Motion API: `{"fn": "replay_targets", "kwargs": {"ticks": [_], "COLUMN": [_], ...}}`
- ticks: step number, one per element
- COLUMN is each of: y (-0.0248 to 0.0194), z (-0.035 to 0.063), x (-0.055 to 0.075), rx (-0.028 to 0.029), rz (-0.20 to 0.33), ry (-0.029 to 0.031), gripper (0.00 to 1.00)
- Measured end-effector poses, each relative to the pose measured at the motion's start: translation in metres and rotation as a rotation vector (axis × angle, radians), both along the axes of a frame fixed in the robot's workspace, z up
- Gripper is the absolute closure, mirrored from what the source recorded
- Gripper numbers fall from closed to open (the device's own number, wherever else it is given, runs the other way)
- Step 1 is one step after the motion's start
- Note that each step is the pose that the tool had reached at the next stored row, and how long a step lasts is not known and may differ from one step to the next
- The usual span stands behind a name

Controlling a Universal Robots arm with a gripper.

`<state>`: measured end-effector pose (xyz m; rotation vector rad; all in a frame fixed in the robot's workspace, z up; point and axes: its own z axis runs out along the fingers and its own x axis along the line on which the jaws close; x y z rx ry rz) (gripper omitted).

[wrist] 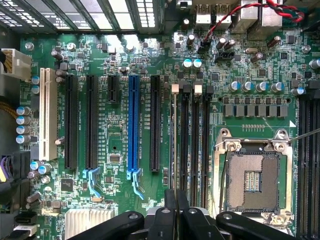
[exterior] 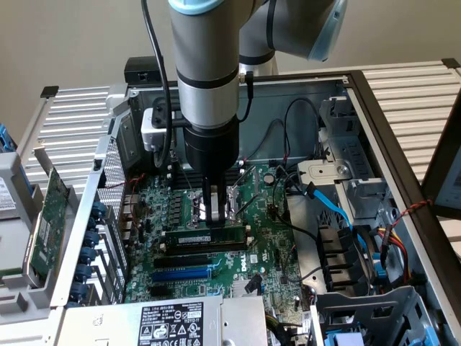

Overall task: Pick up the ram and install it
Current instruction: 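Insert the ram into the slot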

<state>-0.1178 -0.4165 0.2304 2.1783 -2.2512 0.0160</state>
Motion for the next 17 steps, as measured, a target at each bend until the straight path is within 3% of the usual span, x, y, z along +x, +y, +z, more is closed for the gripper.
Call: {"fn": "replay_targets", "kwargs": {"ticks": [11,17], "y": [0.0,0.0], "z": [0.0036,0.0039], "x": [-0.0001,-0.0012], "rx": [0.0002,0.0028], "rz": [0.0,0.0], "ry": [-0.0012,-0.0119], "gripper": [0.88,0.88]}}
